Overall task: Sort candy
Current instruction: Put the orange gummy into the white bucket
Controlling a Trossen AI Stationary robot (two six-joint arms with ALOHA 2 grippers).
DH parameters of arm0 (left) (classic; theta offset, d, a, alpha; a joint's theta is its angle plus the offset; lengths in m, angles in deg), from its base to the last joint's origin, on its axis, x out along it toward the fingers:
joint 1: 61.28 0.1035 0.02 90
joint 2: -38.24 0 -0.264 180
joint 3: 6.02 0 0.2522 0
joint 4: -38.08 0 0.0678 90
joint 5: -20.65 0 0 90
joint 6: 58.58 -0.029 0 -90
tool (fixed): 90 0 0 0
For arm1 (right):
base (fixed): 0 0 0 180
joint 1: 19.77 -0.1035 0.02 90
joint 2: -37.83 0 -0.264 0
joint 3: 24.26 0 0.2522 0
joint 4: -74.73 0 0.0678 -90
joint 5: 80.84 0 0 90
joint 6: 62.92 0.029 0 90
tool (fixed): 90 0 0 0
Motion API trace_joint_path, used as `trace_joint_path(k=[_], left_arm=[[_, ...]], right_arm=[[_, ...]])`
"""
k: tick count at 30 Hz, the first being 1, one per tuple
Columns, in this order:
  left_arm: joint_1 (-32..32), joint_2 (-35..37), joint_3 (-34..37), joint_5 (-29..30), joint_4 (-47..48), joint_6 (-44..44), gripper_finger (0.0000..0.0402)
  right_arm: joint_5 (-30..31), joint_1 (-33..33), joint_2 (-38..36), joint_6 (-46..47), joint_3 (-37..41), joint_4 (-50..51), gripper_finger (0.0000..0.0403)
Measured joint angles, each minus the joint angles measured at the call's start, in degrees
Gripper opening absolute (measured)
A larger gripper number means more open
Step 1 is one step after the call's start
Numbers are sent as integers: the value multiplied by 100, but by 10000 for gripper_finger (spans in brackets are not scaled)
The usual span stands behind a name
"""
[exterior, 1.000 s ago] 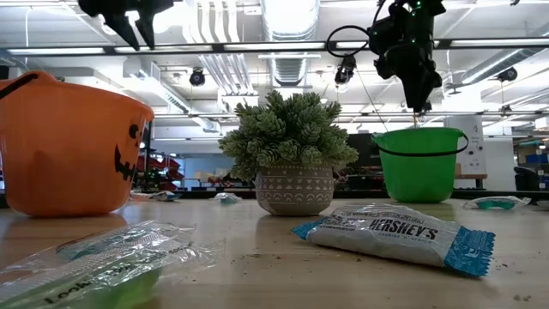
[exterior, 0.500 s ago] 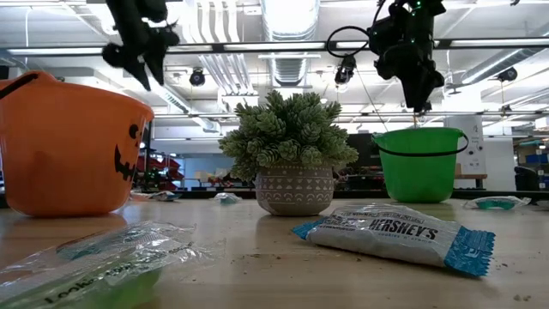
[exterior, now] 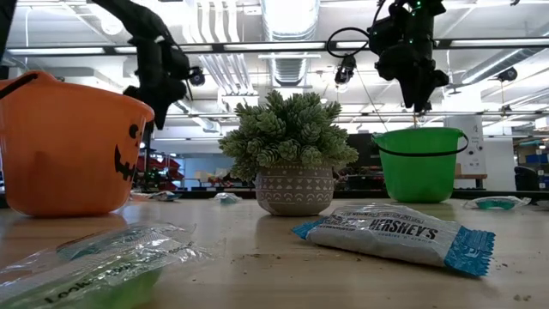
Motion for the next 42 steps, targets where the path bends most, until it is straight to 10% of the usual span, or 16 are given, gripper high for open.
trace_joint_path(k=[10,22,42], left_arm=[[-24,-377,2,-172,181,-377,169],[-28,-42,371,-444,441,1567,169],[-151,1542,3587,-805,-2123,3922,169]], right_arm=[[0,0,0,172,0,-42,173],[1,0,1,437,0,-42,173],[11,2,0,-18,2,-90,173]])
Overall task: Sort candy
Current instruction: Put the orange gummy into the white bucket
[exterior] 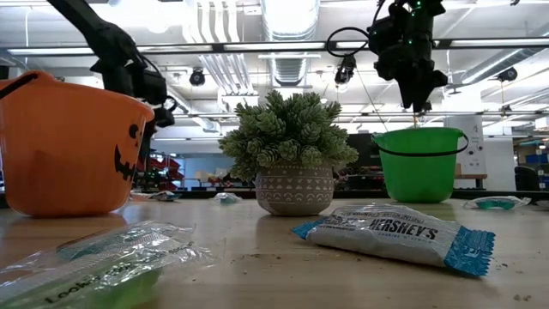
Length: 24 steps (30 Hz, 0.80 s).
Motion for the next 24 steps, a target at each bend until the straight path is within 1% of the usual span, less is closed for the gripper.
trace_joint_path(k=[3,9,12,16,20,24], left_arm=[[0,17,103,333,20,115,169],[0,-17,123,543,-3,196,169],[0,-71,221,558,-6,207,169],[-37,-131,524,571,-106,494,169],[-55,-131,786,474,-537,640,169],[-55,-141,881,475,-686,707,169]], right_arm=[[-2,0,0,4,0,-45,173],[-11,0,2,8,0,-82,173],[-13,0,2,8,2,-82,173],[-13,0,1,8,2,-105,173],[-11,0,2,55,2,-124,173],[-13,0,2,105,2,-221,173]])
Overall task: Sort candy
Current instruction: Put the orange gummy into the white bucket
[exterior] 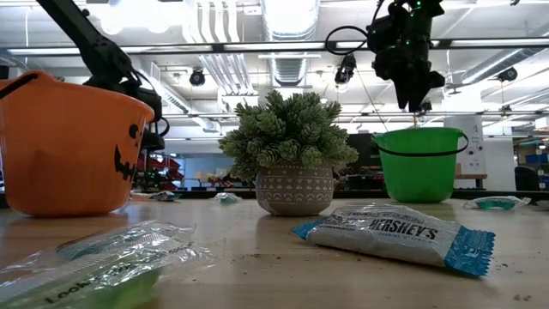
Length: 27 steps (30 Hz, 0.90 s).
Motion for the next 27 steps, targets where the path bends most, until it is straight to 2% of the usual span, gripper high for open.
trace_joint_path(k=[17,21,27], left_arm=[[0,-725,-7,63,-139,-225,159],[0,-660,11,68,-203,-408,117],[0,-623,11,46,-144,-597,13]], right_arm=[[-23,0,0,151,0,18,173],[-22,0,0,135,0,14,173],[-20,0,0,-6,0,-11,173]])
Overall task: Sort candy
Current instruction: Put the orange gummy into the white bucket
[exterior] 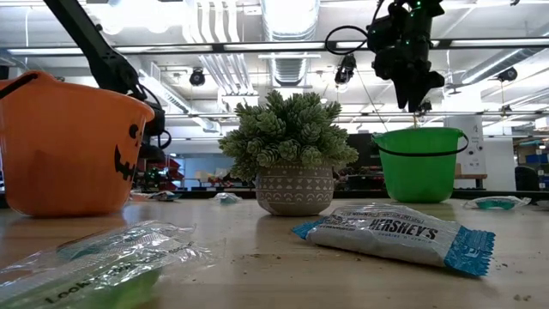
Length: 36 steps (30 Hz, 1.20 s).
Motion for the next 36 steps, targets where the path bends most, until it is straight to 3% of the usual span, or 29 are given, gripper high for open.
trace_joint_path(k=[10,14,24,30,36], left_arm=[[-49,303,-330,-238,734,-215,3],[-117,816,-599,-243,777,-219,1],[-670,2330,-1358,-396,1896,-702,0],[-1578,2923,-1817,-751,2395,-665,0],[-3040,3287,-2318,-774,2849,-512,0]], right_arm=[[44,2,0,-158,0,-209,173],[44,2,0,-216,0,-232,173],[44,2,0,-660,28,-288,173],[46,2,0,-853,164,-279,173],[46,2,0,-940,199,-292,173]])
